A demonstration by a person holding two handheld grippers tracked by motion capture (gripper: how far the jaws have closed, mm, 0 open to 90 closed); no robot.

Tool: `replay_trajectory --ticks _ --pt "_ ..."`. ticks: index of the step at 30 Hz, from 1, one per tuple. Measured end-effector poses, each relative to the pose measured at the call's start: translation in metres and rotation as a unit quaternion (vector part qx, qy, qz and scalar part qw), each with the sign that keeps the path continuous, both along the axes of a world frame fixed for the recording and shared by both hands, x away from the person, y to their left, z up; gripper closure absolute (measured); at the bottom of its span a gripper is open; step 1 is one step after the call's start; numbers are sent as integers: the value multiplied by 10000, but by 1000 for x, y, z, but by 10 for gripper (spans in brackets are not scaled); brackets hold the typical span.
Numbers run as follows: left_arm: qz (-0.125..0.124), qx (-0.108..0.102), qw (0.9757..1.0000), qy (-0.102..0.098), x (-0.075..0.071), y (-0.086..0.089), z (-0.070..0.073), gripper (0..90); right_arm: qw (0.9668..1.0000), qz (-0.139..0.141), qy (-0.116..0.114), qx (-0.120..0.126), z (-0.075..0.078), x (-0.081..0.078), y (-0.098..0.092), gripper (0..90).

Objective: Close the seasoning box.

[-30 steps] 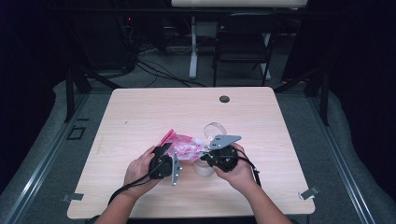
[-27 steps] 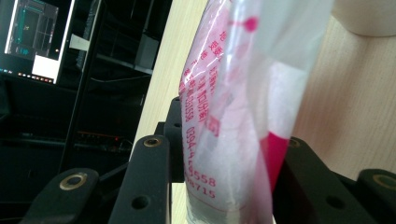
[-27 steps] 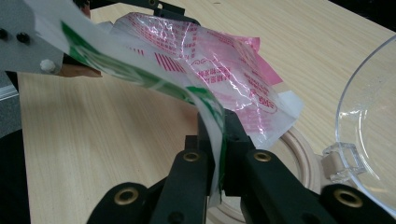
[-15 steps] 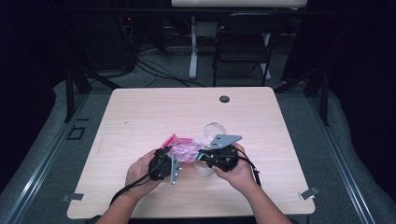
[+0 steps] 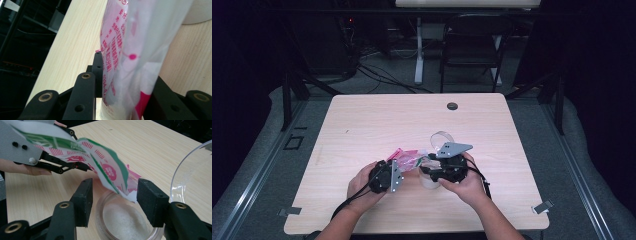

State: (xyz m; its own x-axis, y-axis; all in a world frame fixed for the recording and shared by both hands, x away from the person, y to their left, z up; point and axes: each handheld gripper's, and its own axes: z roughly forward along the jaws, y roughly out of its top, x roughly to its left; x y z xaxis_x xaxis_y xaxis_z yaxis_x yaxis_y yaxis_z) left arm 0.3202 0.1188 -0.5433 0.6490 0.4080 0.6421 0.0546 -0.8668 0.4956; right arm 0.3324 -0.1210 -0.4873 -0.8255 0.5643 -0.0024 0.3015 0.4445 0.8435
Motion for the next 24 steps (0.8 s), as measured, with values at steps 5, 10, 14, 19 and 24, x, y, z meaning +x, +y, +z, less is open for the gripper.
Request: replay_trajectory --ticks 5,10,14,19,24 --pt "-30 -136 9998 152 3 1 -3 742 10000 -44 -50 -31 1 0 -1 469" --pt "-8 -276 9992 296 6 3 -3 749 9999 -113 -58 17 1 0 -2 467" --pt "37 -476 9978 461 9 7 -3 753 9999 -118 -36 7 1 1 -2 466" --pt "87 -713 9948 720 14 12 -4 788 9999 -149 -55 8 1 1 -2 469" --pt "120 -845 9921 921 17 15 -3 832 9995 -253 -127 120 3 1 -6 475"
